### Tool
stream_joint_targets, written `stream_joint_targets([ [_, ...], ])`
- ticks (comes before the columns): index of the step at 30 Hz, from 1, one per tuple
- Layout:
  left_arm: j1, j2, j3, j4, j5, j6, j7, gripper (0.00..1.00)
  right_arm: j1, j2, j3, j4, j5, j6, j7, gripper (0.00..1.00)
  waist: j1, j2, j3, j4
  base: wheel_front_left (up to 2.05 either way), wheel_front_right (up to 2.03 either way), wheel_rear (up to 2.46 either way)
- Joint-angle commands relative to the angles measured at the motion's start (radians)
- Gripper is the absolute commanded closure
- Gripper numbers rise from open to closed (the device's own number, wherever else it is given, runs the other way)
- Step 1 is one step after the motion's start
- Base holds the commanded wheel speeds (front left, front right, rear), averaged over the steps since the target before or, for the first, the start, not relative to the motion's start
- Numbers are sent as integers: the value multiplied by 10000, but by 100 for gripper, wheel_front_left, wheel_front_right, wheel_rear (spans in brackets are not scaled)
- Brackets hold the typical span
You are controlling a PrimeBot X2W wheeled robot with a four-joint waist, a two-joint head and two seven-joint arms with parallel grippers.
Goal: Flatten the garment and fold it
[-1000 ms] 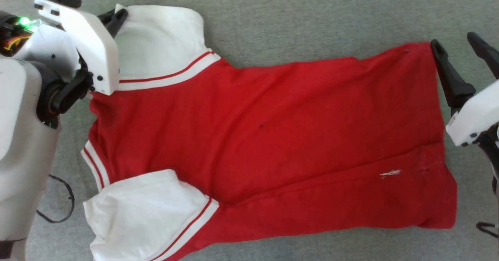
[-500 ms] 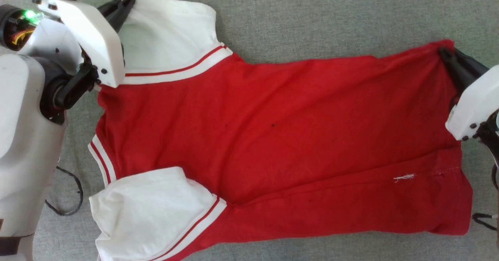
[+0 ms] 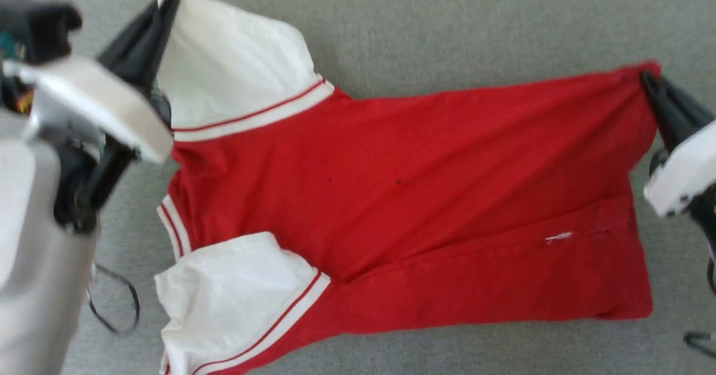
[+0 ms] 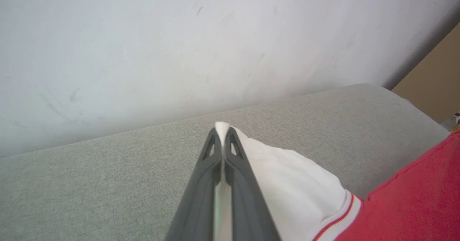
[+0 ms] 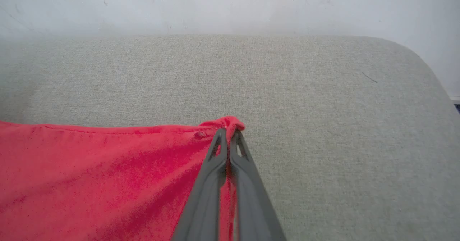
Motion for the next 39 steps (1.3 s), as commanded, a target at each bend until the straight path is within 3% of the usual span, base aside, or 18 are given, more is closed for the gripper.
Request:
stream_joint_targets([
  [1, 797, 55, 247, -524, -231, 50, -307, 100, 529, -79, -61, -5, 251, -9, -260, 100, 0, 0, -1014, 221, 0, 0, 0],
  [8, 3510, 138, 841, -2374, -1077, 485, -602, 100, 2309, 107, -464, 45, 916, -9, -874, 100, 0, 0, -2150, 504, 0, 0, 0],
  [17, 6512, 53, 1203, -3413, -2066, 978, -545, 100, 3900, 544, -730, 233, 1253, -9, -1251, 100, 0, 0, -2775, 669, 0, 0, 0],
  [24, 7760, 119, 942, -3064, -2314, 1221, -54, 100, 4413, 601, -781, 358, 1221, -9, -1287, 100, 0, 0, -2798, 742, 0, 0, 0],
  [32, 7521, -165, 160, -1954, -2097, 1214, 345, 98, 4245, 703, -415, 703, 1192, -9, -1329, 100, 0, 0, -2856, 762, 0, 0, 0],
  [33, 7427, -205, 96, -1796, -2039, 1207, 334, 75, 4212, 698, -365, 753, 1190, -9, -1335, 100, 0, 0, -2853, 760, 0, 0, 0],
  [34, 7331, -220, 32, -1656, -1949, 1206, 320, 44, 4180, 691, -324, 802, 1197, -9, -1336, 100, 0, 0, -2848, 754, 0, 0, 0],
  [35, 7238, -243, -11, -1551, -1867, 1200, 275, 0, 4149, 687, -300, 837, 1207, -9, -1332, 80, 0, 0, -2841, 746, 0, 0, 0],
  [36, 7144, -305, -7, -1485, -1846, 1198, 191, 0, 4122, 680, -285, 857, 1216, -9, -1327, 49, 0, 0, -2832, 738, 0, 0, 0],
  [37, 7062, -383, 31, -1457, -1861, 1202, 83, 0, 4111, 667, -288, 866, 1219, -9, -1333, 0, 0, 0, -2822, 733, 0, 0, 0],
  [39, 6942, -574, 209, -1529, -1982, 1169, -257, 0, 4108, 685, -429, 792, 1247, -9, -1349, 0, 0, 0, -2807, 725, 0, 0, 0],
])
